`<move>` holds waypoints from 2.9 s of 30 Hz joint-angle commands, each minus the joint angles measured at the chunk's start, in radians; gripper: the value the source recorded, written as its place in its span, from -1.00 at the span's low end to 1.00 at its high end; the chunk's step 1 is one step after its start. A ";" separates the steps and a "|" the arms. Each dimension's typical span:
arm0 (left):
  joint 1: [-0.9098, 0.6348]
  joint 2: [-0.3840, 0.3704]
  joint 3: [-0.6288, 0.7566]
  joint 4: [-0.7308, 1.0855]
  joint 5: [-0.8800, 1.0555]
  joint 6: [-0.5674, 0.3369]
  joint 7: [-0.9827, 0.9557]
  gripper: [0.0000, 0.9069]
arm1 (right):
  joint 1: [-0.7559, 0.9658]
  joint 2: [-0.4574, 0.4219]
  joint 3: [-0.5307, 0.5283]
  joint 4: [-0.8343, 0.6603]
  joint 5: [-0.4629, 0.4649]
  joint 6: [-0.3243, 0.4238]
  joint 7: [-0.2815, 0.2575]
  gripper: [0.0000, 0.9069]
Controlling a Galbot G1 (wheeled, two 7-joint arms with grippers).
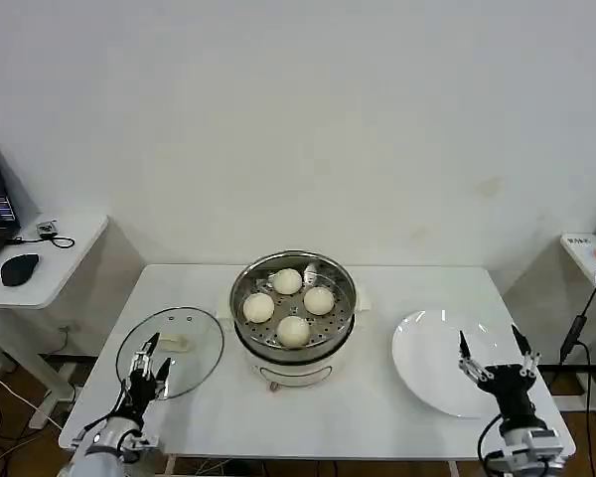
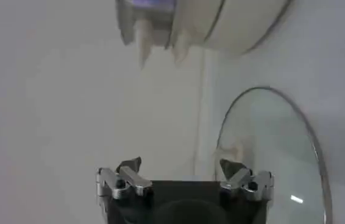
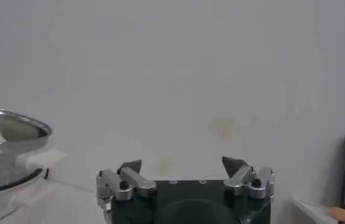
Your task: Take steamed baozi put them in steamer then cover it.
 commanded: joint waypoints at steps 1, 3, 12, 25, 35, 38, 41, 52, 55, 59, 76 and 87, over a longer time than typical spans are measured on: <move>-0.145 0.001 0.049 0.140 0.049 -0.001 -0.006 1.00 | -0.029 0.017 0.028 0.010 0.000 0.011 -0.003 1.00; -0.162 -0.001 0.056 0.155 0.054 -0.001 -0.007 1.00 | -0.028 0.019 0.027 0.009 0.000 0.009 -0.004 1.00; -0.239 0.006 0.074 0.254 0.057 0.002 -0.009 1.00 | -0.030 0.023 0.040 -0.009 -0.016 0.022 -0.011 1.00; -0.313 0.003 0.088 0.329 0.059 0.004 -0.011 1.00 | -0.037 0.030 0.041 -0.013 -0.016 0.028 -0.011 1.00; -0.310 -0.007 0.098 0.328 0.061 0.004 -0.001 -1.00 | -0.038 0.037 0.035 -0.022 -0.022 0.038 -0.011 1.00; -0.308 -0.008 0.098 0.326 0.061 0.004 -0.001 -1.00 | -0.038 0.036 0.036 -0.025 -0.021 0.041 -0.010 1.00; -0.298 -0.008 0.091 0.314 0.059 -0.001 -0.006 -1.00 | -0.036 0.038 0.035 -0.025 -0.021 0.042 -0.010 1.00; -0.211 -0.043 0.001 0.202 0.066 -0.027 -0.082 -1.00 | -0.014 0.051 0.012 -0.070 -0.039 0.063 -0.008 1.00; -0.180 -0.040 -0.042 0.141 0.067 -0.023 -0.087 -1.00 | -0.014 0.046 0.009 -0.063 -0.037 0.063 -0.008 1.00; -0.131 -0.025 -0.102 0.045 0.048 0.001 -0.078 -1.00 | -0.012 0.041 0.005 -0.064 -0.036 0.063 -0.008 1.00; -0.033 0.063 -0.073 -0.506 0.028 0.324 0.208 -1.00 | -0.001 0.024 -0.048 -0.144 -0.061 0.079 -0.023 1.00; -0.300 0.097 0.303 -0.441 0.069 0.557 0.363 -1.00 | 0.008 0.044 -0.074 -0.182 -0.073 0.102 -0.023 1.00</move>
